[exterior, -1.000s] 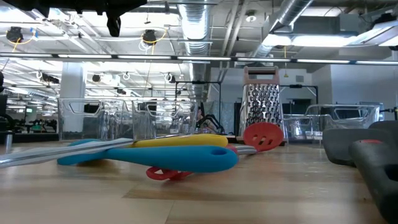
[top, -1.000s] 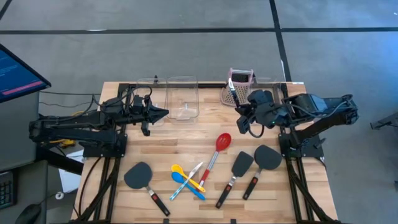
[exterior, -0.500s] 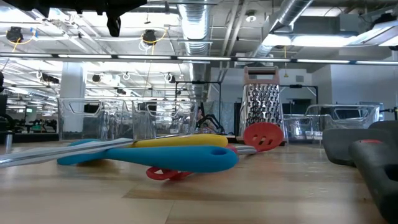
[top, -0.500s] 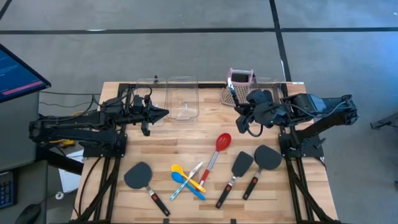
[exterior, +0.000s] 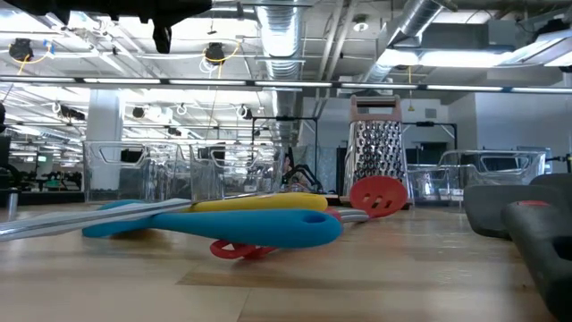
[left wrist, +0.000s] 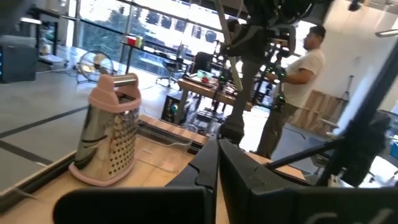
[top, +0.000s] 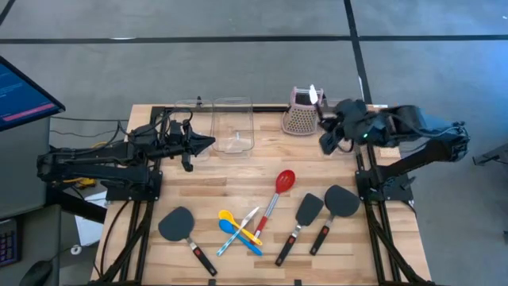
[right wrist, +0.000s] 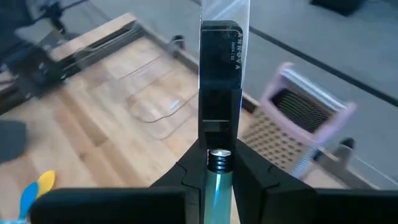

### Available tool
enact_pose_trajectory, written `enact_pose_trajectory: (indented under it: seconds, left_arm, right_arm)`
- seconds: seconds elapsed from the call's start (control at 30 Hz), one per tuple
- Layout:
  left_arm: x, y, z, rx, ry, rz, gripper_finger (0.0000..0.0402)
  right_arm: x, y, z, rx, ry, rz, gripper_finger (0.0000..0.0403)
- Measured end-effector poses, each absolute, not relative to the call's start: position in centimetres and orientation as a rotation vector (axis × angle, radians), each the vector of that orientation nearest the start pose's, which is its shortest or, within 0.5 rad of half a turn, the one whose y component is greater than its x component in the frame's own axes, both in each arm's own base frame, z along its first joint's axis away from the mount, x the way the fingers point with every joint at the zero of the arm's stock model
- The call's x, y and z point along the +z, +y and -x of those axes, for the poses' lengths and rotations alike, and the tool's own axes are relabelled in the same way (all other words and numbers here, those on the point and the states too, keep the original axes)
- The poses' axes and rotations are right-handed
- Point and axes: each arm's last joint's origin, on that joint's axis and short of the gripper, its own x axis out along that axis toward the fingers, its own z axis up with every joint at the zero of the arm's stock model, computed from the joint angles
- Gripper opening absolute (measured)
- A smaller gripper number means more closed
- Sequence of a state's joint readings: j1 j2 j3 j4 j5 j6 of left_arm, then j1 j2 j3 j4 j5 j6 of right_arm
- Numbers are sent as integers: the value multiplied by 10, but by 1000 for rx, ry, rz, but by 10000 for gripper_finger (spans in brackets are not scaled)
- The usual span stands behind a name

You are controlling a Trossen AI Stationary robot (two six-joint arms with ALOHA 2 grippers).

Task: Pick & Place Kitchen Items
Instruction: Put the green table knife into the right transparent bin

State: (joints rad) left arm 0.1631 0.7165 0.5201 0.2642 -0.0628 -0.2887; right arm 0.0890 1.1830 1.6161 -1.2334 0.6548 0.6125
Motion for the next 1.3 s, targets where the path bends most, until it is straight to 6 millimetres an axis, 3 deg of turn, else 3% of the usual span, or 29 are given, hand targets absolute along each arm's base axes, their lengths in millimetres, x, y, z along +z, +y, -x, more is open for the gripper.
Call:
enact_pose_trajectory:
  seconds: [0.2,0.6,1.03,1.3]
  left_arm:
    - [294,30,-167,241,-104,287,2]
    - [294,30,-167,241,-104,288,2]
    - [294,30,-167,241,-103,288,2]
    - [294,30,-167,241,-102,288,2]
  right_arm:
    - [441,-26,-159,-898,572,-334,41]
    - [431,-68,-142,-1204,669,-415,41]
    - [430,-89,-129,-1355,649,-482,41]
    - [410,-98,-131,-1387,734,-507,41]
